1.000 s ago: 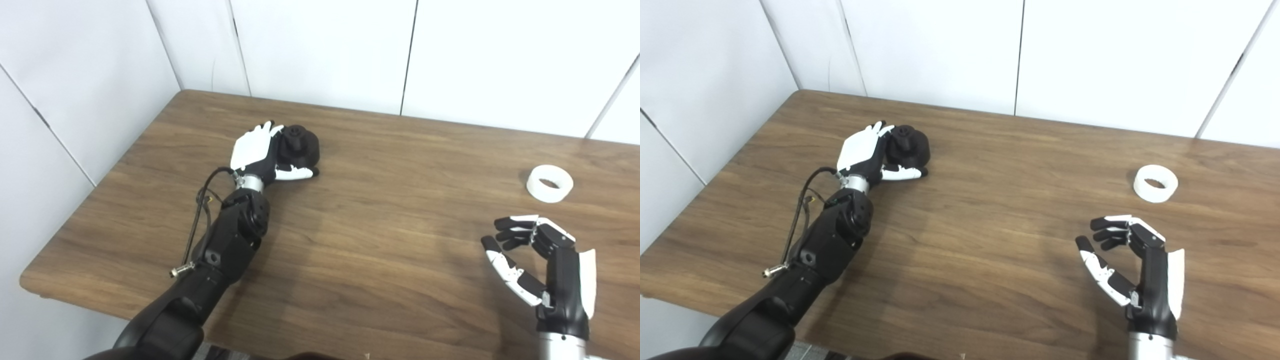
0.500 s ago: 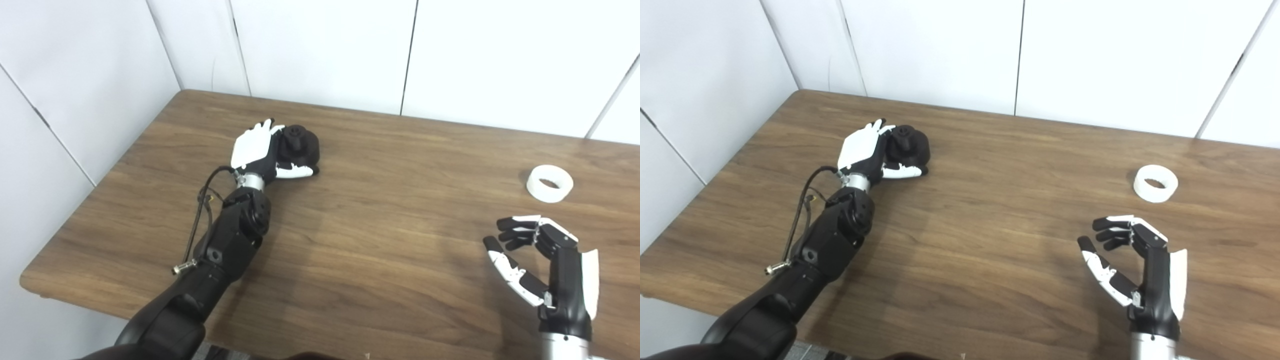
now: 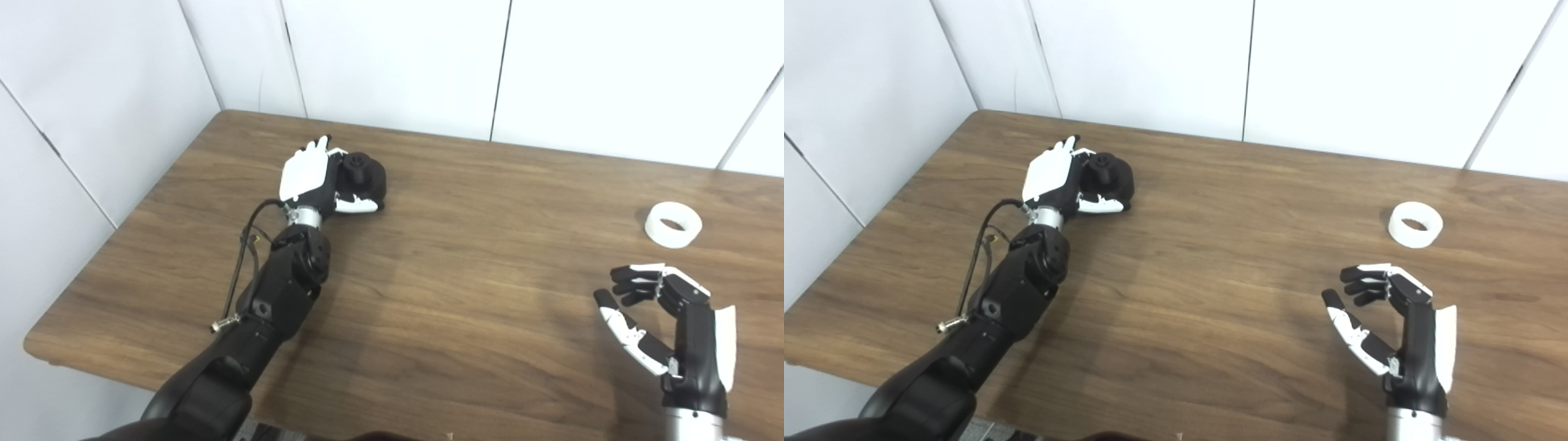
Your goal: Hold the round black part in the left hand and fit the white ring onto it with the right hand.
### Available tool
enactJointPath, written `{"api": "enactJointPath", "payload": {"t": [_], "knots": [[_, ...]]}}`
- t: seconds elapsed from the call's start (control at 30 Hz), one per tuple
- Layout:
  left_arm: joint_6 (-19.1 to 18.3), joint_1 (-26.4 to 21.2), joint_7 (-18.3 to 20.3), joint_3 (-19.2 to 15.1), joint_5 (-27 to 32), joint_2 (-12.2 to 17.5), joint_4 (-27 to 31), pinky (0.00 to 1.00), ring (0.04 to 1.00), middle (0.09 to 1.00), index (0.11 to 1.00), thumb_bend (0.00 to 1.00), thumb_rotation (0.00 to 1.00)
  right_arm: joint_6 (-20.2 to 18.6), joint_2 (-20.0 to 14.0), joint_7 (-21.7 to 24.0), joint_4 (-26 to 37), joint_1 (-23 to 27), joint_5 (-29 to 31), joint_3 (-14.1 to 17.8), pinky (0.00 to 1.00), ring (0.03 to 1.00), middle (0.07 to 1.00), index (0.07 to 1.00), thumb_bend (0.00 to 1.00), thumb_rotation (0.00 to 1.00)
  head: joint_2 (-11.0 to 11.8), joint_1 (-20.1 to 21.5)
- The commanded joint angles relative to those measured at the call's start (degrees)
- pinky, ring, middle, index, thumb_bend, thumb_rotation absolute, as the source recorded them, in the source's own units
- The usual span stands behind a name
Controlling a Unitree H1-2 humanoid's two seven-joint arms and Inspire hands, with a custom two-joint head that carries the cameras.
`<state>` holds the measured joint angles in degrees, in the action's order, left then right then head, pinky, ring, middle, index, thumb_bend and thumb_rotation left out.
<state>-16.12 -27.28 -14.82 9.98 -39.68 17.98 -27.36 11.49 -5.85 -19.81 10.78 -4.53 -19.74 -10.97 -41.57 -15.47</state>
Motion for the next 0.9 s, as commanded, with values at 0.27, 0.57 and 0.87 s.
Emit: {"api": "enactJointPath", "payload": {"t": [0.27,0.57,0.87], "knots": [[0.8,-1.4,-1.2,-0.8,0.2,1.8,1.9,1.0,1.0,1.0,0.641,0.77,0.36,1.2,2.1,0.0,-1.0,-3.1,-0.4,1.5,0.39,0.494,0.573,0.493,0.5,0.15,-0.2,0.2],[2.2,1.4,0.0,0.7,1.0,0.2,5.9,1.0,1.0,1.0,0.636,0.85,0.36,1.3,2.2,0.0,-1.2,-2.8,-0.5,1.3,0.39,0.485,0.565,0.493,0.5,0.15,-0.5,0.4],[1.5,5.1,3.5,2.4,1.5,-1.6,11.9,1.0,1.0,1.0,0.65,0.86,0.34,0.9,2.2,0.2,-1.0,-2.8,-0.5,1.3,0.39,0.49,0.567,0.493,0.5,0.15,-0.8,0.4]]}}
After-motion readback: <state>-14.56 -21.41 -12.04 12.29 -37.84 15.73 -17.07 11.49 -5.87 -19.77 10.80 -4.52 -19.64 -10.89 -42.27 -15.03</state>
